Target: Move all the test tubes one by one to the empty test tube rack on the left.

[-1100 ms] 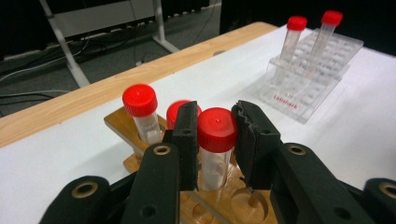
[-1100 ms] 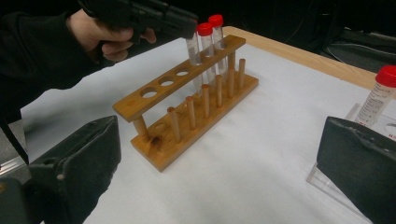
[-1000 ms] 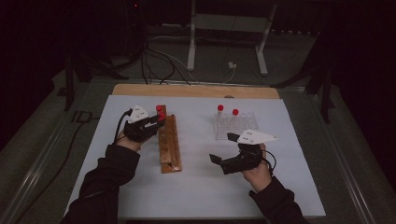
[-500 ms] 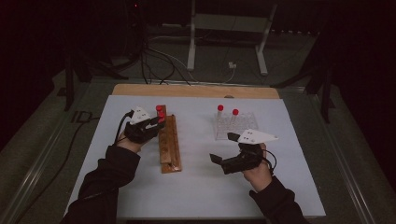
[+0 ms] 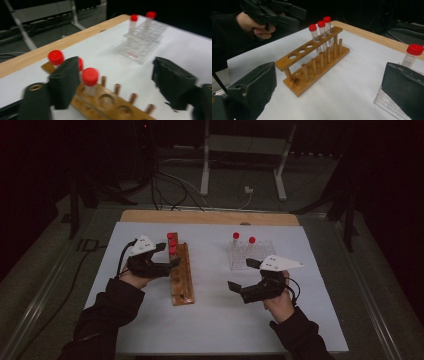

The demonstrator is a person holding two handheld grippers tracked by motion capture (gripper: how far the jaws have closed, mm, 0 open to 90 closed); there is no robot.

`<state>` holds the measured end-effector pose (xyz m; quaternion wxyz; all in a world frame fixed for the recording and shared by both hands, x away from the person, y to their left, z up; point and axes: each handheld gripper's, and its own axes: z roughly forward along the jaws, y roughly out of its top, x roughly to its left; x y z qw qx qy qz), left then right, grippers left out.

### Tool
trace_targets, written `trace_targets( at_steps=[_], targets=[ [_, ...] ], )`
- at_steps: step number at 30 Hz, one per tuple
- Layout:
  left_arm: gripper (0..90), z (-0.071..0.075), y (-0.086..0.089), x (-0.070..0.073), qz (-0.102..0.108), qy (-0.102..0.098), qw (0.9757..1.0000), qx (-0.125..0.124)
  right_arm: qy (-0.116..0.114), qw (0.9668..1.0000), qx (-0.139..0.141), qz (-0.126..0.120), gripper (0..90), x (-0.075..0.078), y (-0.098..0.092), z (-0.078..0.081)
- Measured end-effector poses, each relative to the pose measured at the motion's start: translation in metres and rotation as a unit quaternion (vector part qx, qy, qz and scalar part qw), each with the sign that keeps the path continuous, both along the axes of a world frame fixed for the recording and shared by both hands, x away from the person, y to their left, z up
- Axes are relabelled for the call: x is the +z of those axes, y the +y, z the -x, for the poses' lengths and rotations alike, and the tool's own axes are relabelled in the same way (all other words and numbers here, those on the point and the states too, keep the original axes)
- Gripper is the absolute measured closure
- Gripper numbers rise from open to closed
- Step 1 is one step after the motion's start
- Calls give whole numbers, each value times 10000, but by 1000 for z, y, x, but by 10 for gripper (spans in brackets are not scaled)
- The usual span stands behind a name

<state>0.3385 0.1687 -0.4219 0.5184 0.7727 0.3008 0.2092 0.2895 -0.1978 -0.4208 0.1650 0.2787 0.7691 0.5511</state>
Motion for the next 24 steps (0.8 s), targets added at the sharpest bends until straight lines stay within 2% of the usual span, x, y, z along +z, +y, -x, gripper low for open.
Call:
trace_targets(
  at_steps=[1,3,6,15,24],
  targets=[
    [153,4,1,1,88,30,9999,-63,13,10000,1,-48,0,1,-1,-1],
    [81,11,3,3,80,21,9999,-131,-48,10000,-32,-38,0,3,-3,-2],
    [25,22,7,3,108,53,9996,-265,-120,9999,-73,-3,0,4,-6,-5],
    [19,44,17,-9,225,72,9985,-497,-320,9985,-442,83,0,15,-16,-16],
    [19,56,23,-22,397,148,9973,-607,-294,9962,-812,120,0,18,-26,-39]
  ],
)
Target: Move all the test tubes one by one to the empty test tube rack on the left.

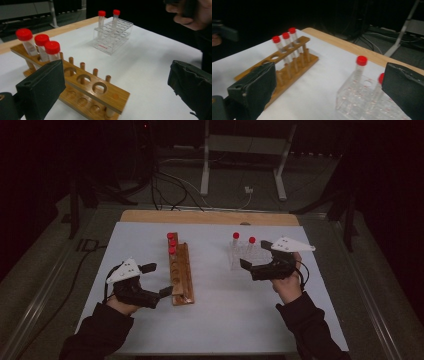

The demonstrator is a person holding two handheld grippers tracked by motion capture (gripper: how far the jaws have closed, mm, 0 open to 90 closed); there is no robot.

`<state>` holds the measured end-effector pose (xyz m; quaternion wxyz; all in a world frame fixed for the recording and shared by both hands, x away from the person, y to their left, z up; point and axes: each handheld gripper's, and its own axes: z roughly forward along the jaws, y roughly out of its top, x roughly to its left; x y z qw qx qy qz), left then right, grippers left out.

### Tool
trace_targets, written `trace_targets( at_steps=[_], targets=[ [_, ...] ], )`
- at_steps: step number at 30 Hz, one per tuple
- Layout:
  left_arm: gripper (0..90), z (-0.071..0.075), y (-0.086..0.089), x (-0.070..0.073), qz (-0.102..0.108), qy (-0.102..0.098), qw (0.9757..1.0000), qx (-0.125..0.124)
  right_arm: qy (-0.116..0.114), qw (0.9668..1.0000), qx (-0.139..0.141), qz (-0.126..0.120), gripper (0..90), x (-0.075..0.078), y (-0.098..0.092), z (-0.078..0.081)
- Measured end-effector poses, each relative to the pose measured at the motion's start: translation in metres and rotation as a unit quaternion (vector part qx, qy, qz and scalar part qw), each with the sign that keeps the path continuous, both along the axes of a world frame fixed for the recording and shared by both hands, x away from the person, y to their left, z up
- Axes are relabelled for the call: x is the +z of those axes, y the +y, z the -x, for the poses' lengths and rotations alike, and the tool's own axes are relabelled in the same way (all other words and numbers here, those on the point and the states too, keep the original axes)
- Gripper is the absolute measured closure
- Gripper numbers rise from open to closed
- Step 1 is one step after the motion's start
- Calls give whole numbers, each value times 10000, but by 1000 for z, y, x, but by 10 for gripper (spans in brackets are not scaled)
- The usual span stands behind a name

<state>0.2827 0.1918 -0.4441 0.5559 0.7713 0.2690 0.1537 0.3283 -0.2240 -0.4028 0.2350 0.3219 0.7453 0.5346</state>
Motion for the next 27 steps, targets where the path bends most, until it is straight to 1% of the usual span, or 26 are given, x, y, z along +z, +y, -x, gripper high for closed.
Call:
trace_targets(
  at_steps=[2,4,7,11,14,16,20,27],
  targets=[
    [19,0,1,-3,-24,31,10000,-39,23,10000,-60,6,0,-1,-2,-6],
    [20,0,3,-4,25,72,10000,-62,54,9999,-120,8,0,-2,-4,-11],
    [19,0,5,-5,52,63,9999,-62,82,9996,-266,29,0,-5,-8,-18],
    [19,0,5,-6,43,48,10000,-37,121,9986,-479,181,0,-11,-12,-31],
    [19,0,4,-8,16,59,10000,-31,205,9979,-592,146,1,-16,-16,-40],
    [19,0,3,-9,17,88,9999,-69,269,9972,-688,138,1,-20,-17,-47],
    [20,0,3,-10,-4,76,10000,-38,442,9952,-856,154,1,-29,-20,-58],
    [20,1,4,-8,37,84,9999,-74,644,9918,-1071,273,2,-43,-24,-70]
  ],
)
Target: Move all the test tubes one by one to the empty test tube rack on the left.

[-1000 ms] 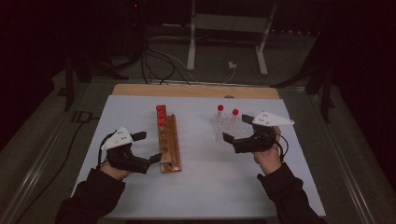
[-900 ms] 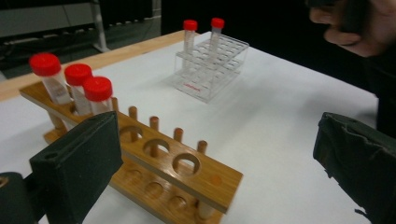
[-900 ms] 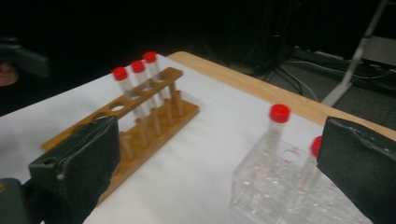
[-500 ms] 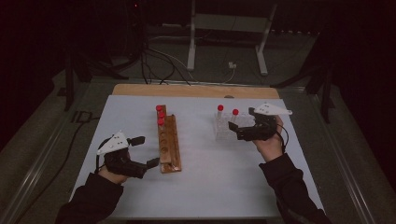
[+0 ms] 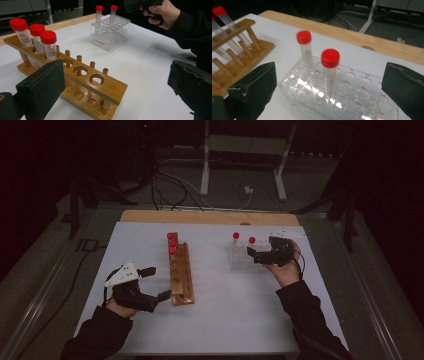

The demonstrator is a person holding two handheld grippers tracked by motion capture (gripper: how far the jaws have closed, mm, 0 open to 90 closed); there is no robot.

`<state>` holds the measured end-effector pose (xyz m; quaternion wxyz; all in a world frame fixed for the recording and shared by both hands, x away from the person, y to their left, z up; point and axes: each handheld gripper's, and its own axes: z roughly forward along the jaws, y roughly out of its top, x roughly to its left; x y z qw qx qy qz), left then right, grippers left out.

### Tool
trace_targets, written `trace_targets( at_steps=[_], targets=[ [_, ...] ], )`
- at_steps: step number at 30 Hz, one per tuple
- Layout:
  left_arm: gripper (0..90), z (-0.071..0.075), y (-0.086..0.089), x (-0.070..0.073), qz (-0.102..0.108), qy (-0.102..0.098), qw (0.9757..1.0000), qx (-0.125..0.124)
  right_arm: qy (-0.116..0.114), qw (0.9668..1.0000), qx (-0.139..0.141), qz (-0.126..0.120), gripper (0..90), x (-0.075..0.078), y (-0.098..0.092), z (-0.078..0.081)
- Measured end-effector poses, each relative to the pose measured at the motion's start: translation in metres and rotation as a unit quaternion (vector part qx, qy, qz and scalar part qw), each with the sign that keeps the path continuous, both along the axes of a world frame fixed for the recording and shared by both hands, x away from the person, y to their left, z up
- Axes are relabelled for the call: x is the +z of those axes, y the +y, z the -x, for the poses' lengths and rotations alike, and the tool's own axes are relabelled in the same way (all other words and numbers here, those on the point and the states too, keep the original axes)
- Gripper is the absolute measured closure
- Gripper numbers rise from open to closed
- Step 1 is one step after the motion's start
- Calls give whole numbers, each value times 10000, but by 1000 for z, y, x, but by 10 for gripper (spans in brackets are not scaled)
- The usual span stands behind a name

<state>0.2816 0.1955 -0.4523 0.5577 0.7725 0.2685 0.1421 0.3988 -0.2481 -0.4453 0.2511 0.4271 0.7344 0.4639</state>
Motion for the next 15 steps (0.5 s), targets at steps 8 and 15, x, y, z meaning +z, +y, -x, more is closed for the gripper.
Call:
trace_targets(
  at_steps=[8,15],
  targets=[
    [20,0,0,0,5,9,10000,15,205,9997,-83,59,157,-11,0,-7],
    [19,0,0,0,1,15,10000,10,405,9989,-89,202,362,-21,4,-15]
  ],
)
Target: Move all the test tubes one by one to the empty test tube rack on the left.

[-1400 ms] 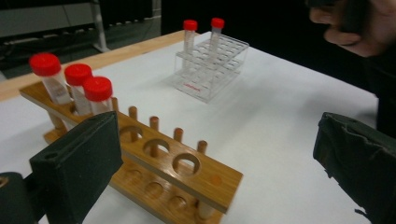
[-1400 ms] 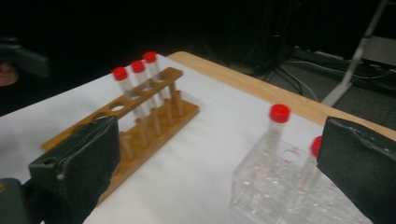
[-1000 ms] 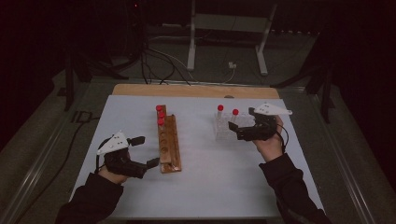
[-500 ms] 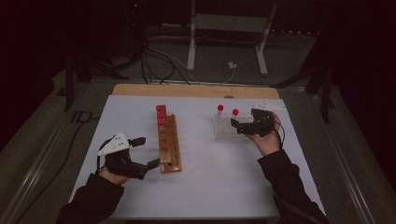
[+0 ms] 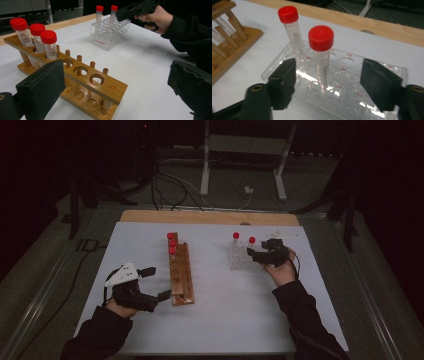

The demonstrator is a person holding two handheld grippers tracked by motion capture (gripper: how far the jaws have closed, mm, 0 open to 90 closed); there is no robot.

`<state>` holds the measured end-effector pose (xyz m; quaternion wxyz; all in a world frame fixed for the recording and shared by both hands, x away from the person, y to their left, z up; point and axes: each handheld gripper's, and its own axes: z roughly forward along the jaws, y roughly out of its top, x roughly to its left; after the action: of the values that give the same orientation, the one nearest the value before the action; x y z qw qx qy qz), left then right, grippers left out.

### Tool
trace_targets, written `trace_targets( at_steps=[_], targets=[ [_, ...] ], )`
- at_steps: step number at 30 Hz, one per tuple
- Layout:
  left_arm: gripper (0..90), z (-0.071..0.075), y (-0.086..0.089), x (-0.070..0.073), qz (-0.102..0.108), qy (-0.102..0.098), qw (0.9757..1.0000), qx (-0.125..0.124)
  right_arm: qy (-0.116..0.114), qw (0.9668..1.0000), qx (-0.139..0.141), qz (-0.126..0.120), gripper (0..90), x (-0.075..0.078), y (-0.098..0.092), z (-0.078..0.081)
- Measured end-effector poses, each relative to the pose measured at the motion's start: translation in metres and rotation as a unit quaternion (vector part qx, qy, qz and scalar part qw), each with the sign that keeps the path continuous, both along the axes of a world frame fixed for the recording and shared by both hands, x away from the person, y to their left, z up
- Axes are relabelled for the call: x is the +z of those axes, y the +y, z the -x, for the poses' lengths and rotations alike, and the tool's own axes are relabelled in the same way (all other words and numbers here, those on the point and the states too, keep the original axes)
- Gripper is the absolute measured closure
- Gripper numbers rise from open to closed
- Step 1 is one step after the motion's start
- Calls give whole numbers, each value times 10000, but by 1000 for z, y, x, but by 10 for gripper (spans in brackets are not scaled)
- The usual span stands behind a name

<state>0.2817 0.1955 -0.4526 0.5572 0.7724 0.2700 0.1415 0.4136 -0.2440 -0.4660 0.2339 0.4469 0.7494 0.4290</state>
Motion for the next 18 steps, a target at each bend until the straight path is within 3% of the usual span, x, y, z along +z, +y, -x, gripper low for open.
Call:
trace_targets(
  at_steps=[9,18],
  targets=[
    [19,-2,1,-2,2,49,10000,32,102,9999,-48,-6,544,-2,6,-5],
    [20,-2,3,-3,44,67,10000,7,94,9996,9,263,679,-6,12,-8]
  ],
)
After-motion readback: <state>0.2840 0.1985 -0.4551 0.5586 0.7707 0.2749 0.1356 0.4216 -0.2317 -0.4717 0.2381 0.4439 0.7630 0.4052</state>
